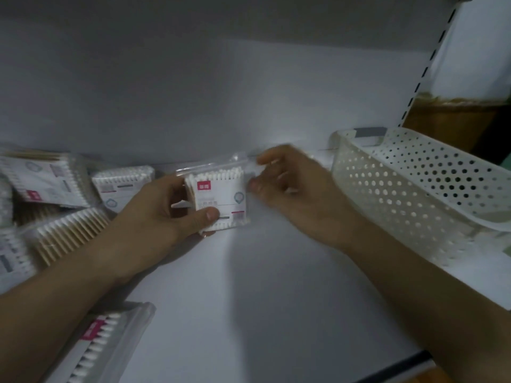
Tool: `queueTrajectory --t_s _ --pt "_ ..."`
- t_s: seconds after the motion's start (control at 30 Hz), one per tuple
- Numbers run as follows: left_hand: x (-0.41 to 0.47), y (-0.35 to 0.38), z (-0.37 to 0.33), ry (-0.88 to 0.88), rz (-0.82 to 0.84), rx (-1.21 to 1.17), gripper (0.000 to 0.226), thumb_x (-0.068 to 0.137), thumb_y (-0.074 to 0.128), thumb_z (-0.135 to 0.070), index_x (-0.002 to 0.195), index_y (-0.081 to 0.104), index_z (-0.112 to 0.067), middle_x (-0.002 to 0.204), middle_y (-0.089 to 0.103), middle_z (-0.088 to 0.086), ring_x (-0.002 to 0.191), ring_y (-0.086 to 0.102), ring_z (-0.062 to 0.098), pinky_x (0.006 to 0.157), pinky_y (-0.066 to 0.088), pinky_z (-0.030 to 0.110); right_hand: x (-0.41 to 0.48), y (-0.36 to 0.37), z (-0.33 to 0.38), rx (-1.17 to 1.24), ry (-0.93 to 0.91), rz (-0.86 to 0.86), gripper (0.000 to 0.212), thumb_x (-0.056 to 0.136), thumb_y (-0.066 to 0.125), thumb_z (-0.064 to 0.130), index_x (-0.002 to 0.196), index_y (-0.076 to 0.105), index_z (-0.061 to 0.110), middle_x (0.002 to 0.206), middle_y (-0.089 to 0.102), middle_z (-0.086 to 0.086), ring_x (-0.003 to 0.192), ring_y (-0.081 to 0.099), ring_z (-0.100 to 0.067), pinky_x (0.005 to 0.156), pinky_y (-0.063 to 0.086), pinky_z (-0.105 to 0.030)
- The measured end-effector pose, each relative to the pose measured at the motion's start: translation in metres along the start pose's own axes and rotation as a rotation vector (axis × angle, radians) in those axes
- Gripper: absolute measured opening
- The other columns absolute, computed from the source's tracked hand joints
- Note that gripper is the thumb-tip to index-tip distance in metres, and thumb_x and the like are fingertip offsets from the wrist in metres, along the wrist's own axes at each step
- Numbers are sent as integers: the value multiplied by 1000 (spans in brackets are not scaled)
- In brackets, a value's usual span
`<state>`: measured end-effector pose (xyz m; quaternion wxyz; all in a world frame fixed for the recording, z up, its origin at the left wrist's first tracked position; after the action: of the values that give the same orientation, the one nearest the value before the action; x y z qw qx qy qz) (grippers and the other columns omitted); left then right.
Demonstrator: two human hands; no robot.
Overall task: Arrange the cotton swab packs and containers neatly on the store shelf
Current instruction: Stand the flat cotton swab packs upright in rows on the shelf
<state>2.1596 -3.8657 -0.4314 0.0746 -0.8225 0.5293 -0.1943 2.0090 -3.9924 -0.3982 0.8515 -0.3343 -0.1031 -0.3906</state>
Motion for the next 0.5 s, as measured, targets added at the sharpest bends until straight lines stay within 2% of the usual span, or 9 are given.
queueTrajectory --t_s 0.07,0.1,0.17,0.23,0.3,0.37,0.4,0.47,0.5 --pt "0 3 -4 27 18 -32 33 81 75 -14 115 72 -17 110 78 2 103 74 22 86 62 35 -4 25 -1 32 0 185 30 84 80 32 109 63 29 93 72 12 77 66 -6 67 47 -20" --pt "1 5 -6 39 23 -35 35 79 75 -16 114 72 -17 108 78 4 101 75 23 84 63 34 -6 30 0 36 -5 226 29 85 80 26 109 65 26 90 71 13 77 65 -4 67 46 -17" --pt "1 5 -5 50 4 -26 32 79 80 -18 109 71 -12 102 76 7 95 75 24 83 63 32 -5 24 -3 69 16 214 24 86 79 14 106 68 17 79 70 14 72 64 -3 65 47 -16" --pt "2 4 -3 81 -38 61 20 85 82 -20 99 69 -16 93 72 3 88 73 15 82 59 24 0 2 -10 81 51 137 17 85 79 9 97 67 10 72 68 8 65 61 -6 62 48 -21" --pt "0 6 -1 109 -48 230 14 88 73 -33 99 66 -26 93 72 -12 94 68 -1 86 52 17 3 -22 -19 17 91 42 28 81 80 25 93 64 6 74 70 -4 63 61 -12 61 48 -31" --pt "-3 8 -1 164 -30 448 25 85 65 -50 104 61 -35 102 68 -25 98 61 -15 87 44 8 4 -40 -30 -102 153 -5 43 77 74 41 101 63 7 87 73 -11 74 68 -24 69 52 -45" --pt "-5 10 -1 193 -5 538 27 87 64 -53 109 59 -39 109 65 -26 99 60 -15 87 43 7 3 -46 -36 -151 181 -21 37 82 73 38 104 63 11 91 74 -9 79 69 -24 75 55 -46" --pt "-7 16 4 201 96 647 44 87 58 -63 125 56 -40 127 59 -24 112 60 -5 100 46 20 0 -55 -48 -217 228 -52 22 90 72 25 109 62 17 98 74 -1 88 70 -18 87 57 -43" --pt "-7 17 7 197 135 674 54 84 51 -67 131 55 -38 131 57 -23 119 57 -2 105 46 27 -1 -57 -52 -236 245 -61 21 92 71 21 111 61 17 101 73 1 92 70 -16 91 57 -44"
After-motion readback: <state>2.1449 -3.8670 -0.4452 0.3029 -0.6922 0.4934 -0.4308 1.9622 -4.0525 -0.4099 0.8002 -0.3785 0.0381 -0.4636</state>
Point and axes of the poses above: each hand's wrist, its own x-axis towards the middle knuckle, its own y-axis out of the palm, z = x × y, the point moved 8 cm from there along x, towards the middle knuckle
